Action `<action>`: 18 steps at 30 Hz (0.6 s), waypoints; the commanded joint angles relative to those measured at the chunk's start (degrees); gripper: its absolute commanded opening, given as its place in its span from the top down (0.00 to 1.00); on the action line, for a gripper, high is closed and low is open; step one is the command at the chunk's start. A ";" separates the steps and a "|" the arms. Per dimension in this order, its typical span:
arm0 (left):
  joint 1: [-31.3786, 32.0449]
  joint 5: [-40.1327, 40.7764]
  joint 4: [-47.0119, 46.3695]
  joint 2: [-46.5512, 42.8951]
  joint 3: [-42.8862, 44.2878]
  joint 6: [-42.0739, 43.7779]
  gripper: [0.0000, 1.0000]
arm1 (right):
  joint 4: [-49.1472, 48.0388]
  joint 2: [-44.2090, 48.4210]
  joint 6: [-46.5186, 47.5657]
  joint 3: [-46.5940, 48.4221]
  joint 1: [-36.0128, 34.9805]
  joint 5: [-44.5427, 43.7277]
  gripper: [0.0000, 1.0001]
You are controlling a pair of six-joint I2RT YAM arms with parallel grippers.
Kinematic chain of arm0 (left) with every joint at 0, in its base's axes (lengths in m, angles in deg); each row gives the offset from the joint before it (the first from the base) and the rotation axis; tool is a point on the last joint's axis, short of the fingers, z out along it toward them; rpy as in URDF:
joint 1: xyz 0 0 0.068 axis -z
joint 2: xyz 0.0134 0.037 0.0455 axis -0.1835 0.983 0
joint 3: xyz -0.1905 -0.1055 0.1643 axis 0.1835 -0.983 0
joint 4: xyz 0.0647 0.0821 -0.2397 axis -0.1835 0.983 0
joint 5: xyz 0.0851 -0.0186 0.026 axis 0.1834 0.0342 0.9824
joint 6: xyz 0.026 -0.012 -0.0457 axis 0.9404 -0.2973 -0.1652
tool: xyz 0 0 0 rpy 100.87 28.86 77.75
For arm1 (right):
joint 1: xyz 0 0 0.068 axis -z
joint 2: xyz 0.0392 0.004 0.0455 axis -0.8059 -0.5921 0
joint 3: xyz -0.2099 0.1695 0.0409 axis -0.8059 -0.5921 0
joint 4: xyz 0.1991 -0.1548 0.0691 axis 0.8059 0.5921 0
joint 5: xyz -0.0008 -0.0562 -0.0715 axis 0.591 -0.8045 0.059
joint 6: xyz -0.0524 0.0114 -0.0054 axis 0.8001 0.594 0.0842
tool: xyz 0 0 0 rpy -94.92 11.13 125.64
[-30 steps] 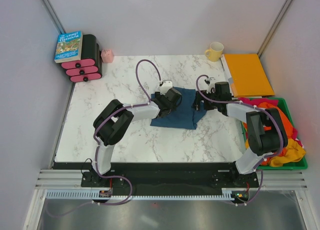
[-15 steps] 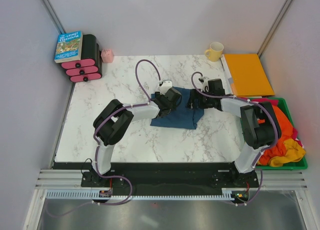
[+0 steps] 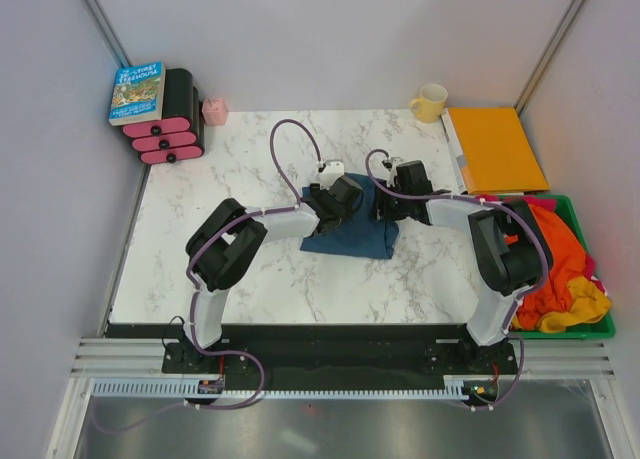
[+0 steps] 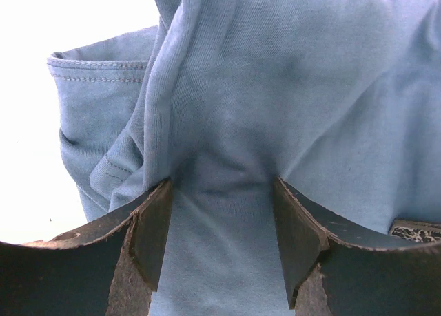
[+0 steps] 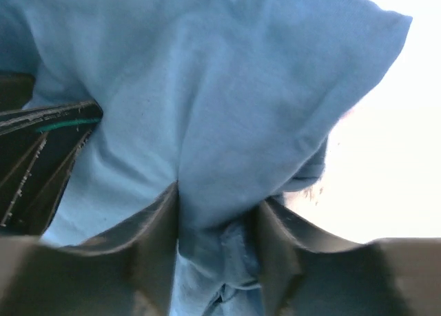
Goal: Fold and stack the t-shirts
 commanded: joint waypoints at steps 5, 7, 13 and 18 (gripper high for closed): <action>0.80 -2.42 2.76 0.13 -2.41 -3.16 0.35 | 2.85 2.23 -3.34 -5.73 -0.93 -3.61 0.89; 0.89 -2.33 2.76 -0.57 -2.67 -3.16 0.35 | 3.81 2.49 -1.68 -5.03 -0.93 -4.05 1.00; 2.30 -0.31 -0.13 -6.55 -6.27 -0.44 0.23 | 11.02 5.21 7.36 0.42 -1.02 -11.86 1.00; 2.56 0.31 -0.14 -13.13 -8.29 -0.61 0.22 | 13.04 12.06 12.39 1.82 -0.84 -17.57 1.00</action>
